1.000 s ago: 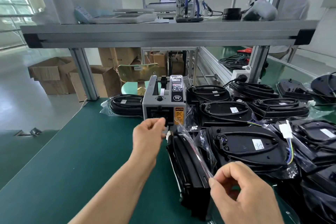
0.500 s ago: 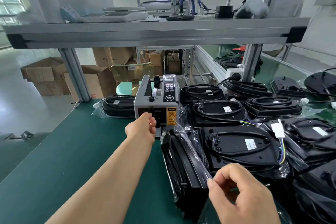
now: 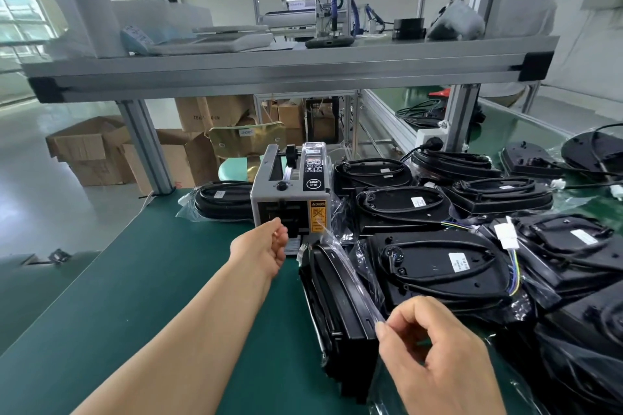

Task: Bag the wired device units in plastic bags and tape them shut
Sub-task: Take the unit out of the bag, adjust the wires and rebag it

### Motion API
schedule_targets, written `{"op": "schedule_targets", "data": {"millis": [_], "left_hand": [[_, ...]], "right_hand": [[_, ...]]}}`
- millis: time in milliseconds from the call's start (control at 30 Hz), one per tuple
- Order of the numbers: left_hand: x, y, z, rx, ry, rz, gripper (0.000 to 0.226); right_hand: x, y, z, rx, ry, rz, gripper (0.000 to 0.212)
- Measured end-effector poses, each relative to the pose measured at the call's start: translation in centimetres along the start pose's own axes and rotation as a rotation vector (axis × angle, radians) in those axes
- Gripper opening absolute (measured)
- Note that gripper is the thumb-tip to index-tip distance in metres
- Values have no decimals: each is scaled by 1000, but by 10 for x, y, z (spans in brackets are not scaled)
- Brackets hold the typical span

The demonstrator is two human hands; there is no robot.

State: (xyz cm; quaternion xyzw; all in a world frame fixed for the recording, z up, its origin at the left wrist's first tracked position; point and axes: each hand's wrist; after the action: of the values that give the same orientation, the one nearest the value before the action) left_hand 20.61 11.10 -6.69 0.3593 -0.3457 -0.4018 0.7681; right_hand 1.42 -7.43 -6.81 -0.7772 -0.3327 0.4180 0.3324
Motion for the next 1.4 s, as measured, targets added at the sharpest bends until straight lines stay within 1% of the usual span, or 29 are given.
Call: {"op": "schedule_targets", "data": {"millis": [200, 300, 367, 400, 433, 533, 567, 633, 700, 767, 900, 1067, 1200, 1400], "left_hand": [[21, 4, -11, -16, 38, 124, 7], [20, 2, -2, 24, 65, 188, 8], [10, 1, 13, 94, 12, 150, 15], [4, 1, 27, 129, -66, 90, 18], [-5, 1, 42, 159, -183, 23, 19], [-28, -3, 94, 201, -601, -242, 17], [-32, -6, 110, 211, -698, -358, 18], [-35, -13, 133, 252, -789, -559, 18], [-31, -16, 143, 308, -799, -644, 17], [-27, -16, 145, 346, -799, -680, 20], [-24, -16, 144, 378, -797, -786, 16], [-25, -20, 144, 422, -768, -856, 9], [-29, -23, 139, 482, -695, -882, 23], [-34, -25, 136, 482, -698, -875, 25]], "right_hand": [[-2, 1, -1, 18, -16, -3, 36], [-3, 1, 0, 33, -18, -23, 36], [-4, 1, 0, 44, -19, -38, 36], [-5, 1, 0, 48, -21, -43, 35], [-5, 1, 0, 52, -27, -46, 34], [-6, 2, 0, 84, -60, -57, 29], [-6, 2, 0, 100, -71, -66, 27], [-6, 1, 0, 128, -90, -87, 20], [-5, -2, 1, 150, -98, -116, 16], [-6, -3, 2, 179, -114, -146, 14], [-7, -2, 3, 228, -162, -155, 17], [-6, -3, 4, 236, -159, -157, 17], [-4, -4, 5, 230, -167, -161, 16], [0, -4, 7, 215, -157, -160, 15]]}}
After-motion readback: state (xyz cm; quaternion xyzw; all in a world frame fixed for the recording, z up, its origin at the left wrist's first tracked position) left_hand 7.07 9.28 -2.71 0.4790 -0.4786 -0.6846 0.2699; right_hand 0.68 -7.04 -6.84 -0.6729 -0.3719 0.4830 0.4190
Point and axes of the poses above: each hand's wrist, its own z-axis away from the middle knuckle, its own x-axis out of the palm, y = z × x, and after that the axes turned 2 degrees about x, right-handed
